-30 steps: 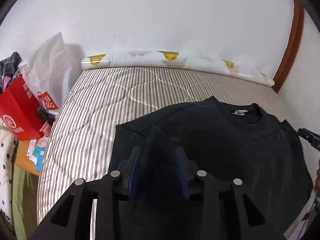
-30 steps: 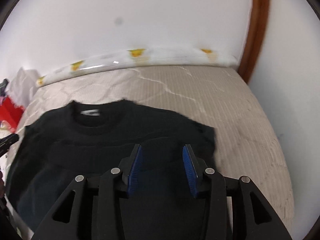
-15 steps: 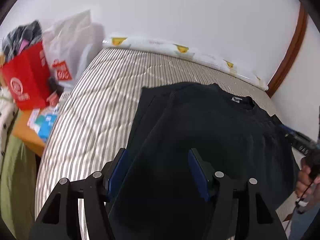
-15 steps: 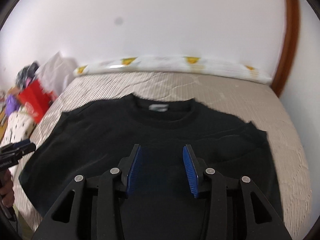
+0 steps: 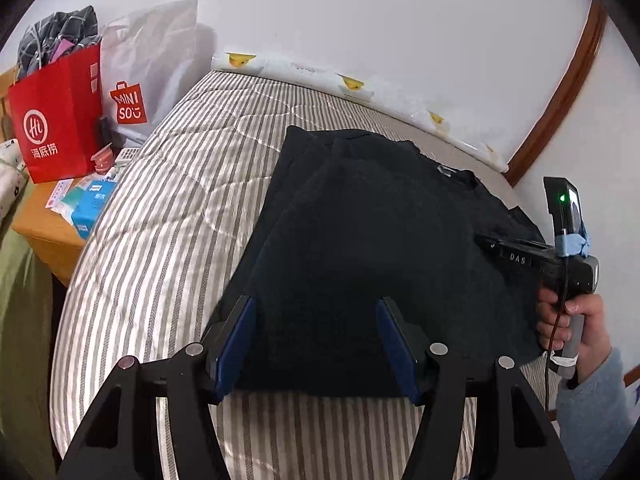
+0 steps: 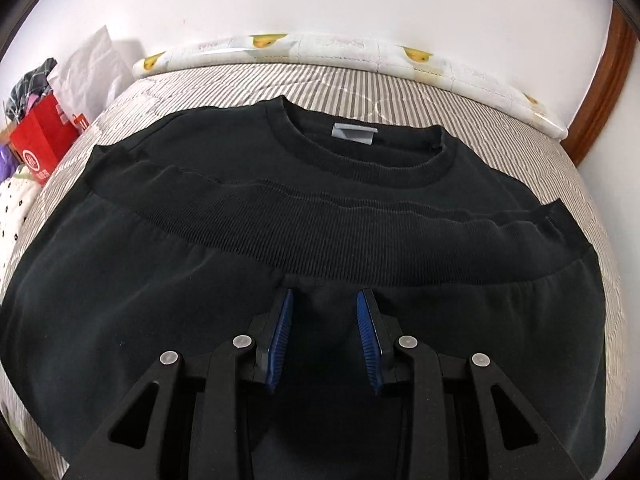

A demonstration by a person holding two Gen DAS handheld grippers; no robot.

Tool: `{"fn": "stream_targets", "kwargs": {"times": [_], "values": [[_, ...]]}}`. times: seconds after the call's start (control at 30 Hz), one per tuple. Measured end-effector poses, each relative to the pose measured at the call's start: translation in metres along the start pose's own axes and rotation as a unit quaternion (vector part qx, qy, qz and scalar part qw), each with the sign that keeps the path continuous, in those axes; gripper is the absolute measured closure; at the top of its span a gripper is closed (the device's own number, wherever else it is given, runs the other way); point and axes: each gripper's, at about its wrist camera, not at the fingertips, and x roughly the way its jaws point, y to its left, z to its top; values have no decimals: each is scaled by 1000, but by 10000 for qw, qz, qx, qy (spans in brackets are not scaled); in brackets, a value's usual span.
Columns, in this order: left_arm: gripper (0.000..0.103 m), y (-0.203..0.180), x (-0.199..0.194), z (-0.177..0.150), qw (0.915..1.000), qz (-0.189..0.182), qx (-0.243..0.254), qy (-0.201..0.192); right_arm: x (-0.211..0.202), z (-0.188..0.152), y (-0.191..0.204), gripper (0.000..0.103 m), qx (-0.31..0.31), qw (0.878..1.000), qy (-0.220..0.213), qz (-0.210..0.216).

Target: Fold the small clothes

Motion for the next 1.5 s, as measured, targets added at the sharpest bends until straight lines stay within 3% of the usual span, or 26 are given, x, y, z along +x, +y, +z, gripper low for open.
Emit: {"fn": "stream_targets", "kwargs": {"times": [0.27, 0.43, 0.6, 0.77, 0.93, 1.03, 1.3, 1.37, 1.5], "values": [[43, 20, -15, -25, 9980, -350, -492, -177, -45, -48, 3, 70, -339, 9987, -349, -135], [43, 29, -16, -35, 9958, -612, -662, -130, -57, -81, 9, 70, -375, 9990, -260, -16], [43, 34, -13, -44, 9945, -736, -740, 29, -71, -110, 13, 70, -314, 9983, -463, -140], [43, 37, -3, -50, 9915, -844, -970, 192, -80, -127, 7, 70, -85, 9983, -583, -25], [41, 37, 1, -49, 9870, -1002, -1254, 24, -82, -133, -2, 70, 381, 9973, -601, 197], [40, 35, 6, -45, 9850, -1065, -1360, -12, -83, -134, 0, 70, 335, 9973, -630, 169], [40, 24, 21, -30, 9855, -859, -1464, -72, -92, -147, 13, 70, -92, 9972, -711, -198], [41, 21, 23, -26, 9857, -713, -1523, -83, -97, -151, 10, 70, -144, 9971, -736, -98], [56, 12, 25, -20, 9893, -189, -1446, -14, -108, -160, -9, 70, -19, 9969, -723, 320]]}}
